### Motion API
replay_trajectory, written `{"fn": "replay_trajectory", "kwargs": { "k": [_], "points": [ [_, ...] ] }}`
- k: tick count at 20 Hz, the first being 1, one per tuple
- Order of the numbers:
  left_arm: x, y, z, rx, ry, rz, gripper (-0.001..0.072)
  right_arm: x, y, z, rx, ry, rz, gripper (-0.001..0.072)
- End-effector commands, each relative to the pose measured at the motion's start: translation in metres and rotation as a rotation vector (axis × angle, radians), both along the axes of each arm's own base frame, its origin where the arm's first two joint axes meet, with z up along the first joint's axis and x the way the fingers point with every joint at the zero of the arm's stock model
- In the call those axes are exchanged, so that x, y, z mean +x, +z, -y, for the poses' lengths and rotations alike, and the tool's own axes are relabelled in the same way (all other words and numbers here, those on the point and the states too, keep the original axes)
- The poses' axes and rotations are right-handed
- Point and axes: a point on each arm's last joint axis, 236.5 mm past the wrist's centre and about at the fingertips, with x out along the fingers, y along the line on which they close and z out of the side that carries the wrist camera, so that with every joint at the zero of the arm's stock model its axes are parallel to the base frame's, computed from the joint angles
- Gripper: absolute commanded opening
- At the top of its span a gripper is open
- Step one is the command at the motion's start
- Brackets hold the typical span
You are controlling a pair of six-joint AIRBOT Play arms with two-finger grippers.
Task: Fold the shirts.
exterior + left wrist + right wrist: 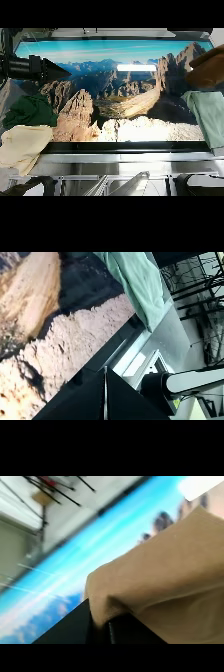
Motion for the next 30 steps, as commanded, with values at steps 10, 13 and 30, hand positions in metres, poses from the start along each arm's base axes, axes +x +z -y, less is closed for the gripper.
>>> {"fn": "replay_trajectory", "kwargs": {
  "k": [10, 13, 30],
  "points": [
    [-0.01, -0.041, 0.001, -0.015, 0.006, -0.13, 0.0007, 0.001, 0.019, -0.021, -0.03, 0.138, 0.152, 0.0021],
    [-0.003, -0.04, 0.0, -0.015, 0.031, -0.117, 0.0007, 0.014, 0.022, -0.005, -0.047, 0.075, 0.187, 0.0022],
    [-0.003, -0.041, 0.0, -0.012, 0.027, -0.11, 0.0007, -0.109, -0.092, -0.001, -0.023, 0.183, -0.439, 0.0021]
  ]
}}
